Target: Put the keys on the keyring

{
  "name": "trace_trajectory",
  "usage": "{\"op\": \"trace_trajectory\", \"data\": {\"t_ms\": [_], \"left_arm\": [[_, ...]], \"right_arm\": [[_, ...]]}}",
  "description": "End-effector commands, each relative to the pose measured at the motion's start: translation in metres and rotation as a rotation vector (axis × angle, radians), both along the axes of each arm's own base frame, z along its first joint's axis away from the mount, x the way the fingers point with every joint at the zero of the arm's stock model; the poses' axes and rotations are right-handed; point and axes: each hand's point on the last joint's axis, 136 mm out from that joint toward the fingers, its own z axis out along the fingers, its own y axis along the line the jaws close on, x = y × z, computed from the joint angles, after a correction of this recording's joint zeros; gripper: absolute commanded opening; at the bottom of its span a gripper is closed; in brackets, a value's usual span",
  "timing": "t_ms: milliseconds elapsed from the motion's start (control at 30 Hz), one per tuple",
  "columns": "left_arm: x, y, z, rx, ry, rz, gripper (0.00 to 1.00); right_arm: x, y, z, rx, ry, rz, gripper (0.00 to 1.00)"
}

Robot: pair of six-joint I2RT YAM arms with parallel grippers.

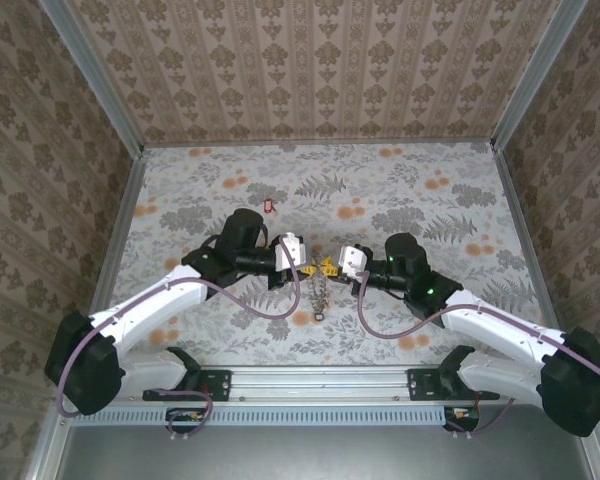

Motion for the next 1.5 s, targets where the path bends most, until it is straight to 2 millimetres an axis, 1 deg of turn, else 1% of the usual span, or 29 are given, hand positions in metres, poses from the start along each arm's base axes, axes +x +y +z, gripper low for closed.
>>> {"op": "trace_trajectory", "data": {"t_ms": [0, 100, 167, 400, 500, 567, 633, 733, 833, 867, 967, 1067, 1167, 1233, 1333, 1400, 1467], "left_arm": [[-0.002, -0.009, 0.016, -0.077, -0.017, -0.027, 0.12], [-0.002, -0.010, 0.017, -0.089, -0.012, -0.029, 0.12], [-0.002, -0.011, 0.018, -0.095, -0.011, -0.028, 0.14], [0.001, -0.012, 0.012, -0.084, 0.001, -0.027, 0.16], [0.002, -0.013, 0.012, -0.084, 0.003, -0.032, 0.14], [0.002, -0.014, 0.014, -0.091, 0.003, -0.039, 0.08], [0.002, -0.014, 0.017, -0.097, 0.002, -0.040, 0.00], [0.003, -0.011, 0.018, -0.101, 0.001, -0.038, 0.00], [0.002, -0.008, 0.020, -0.105, -0.005, -0.038, 0.00], [0.002, -0.006, 0.020, -0.103, -0.007, -0.034, 0.00], [0.003, -0.003, 0.018, -0.099, -0.012, -0.026, 0.00], [0.009, -0.001, 0.018, -0.104, -0.030, 0.008, 0.00], [0.014, 0.002, 0.016, -0.112, -0.040, 0.038, 0.00], [0.013, 0.002, 0.017, -0.116, -0.044, 0.029, 0.00], [0.010, 0.002, 0.015, -0.113, -0.037, 0.010, 0.00], [0.009, 0.003, 0.015, -0.111, -0.035, 0.009, 0.00], [0.009, 0.003, 0.015, -0.112, -0.035, 0.007, 0.00]], "right_arm": [[0.001, 0.009, 0.025, 0.069, -0.050, 0.021, 0.01], [0.001, 0.010, 0.024, 0.068, -0.053, 0.014, 0.01], [0.002, 0.010, 0.023, 0.073, -0.055, 0.006, 0.01], [0.007, 0.014, 0.027, 0.129, -0.052, -0.022, 0.00], [0.008, 0.015, 0.028, 0.136, -0.057, -0.028, 0.00], [0.008, 0.015, 0.027, 0.133, -0.055, -0.029, 0.00], [0.007, 0.015, 0.024, 0.127, -0.051, -0.027, 0.00], [0.006, 0.013, 0.019, 0.104, -0.053, -0.028, 0.00], [0.002, 0.009, 0.011, 0.039, -0.067, -0.017, 0.06], [0.002, 0.007, 0.008, 0.017, -0.074, -0.019, 0.11], [0.005, 0.000, 0.002, -0.030, -0.098, -0.051, 0.23], [0.007, -0.006, -0.002, -0.050, -0.109, -0.079, 0.30], [0.007, -0.010, -0.004, -0.055, -0.108, -0.093, 0.40], [0.006, -0.012, -0.005, -0.056, -0.105, -0.099, 0.42], [0.003, -0.016, -0.006, -0.055, -0.108, -0.110, 0.42], [0.000, -0.018, -0.007, -0.055, -0.106, -0.106, 0.40], [-0.004, -0.018, -0.007, -0.058, -0.099, -0.092, 0.36]]}}
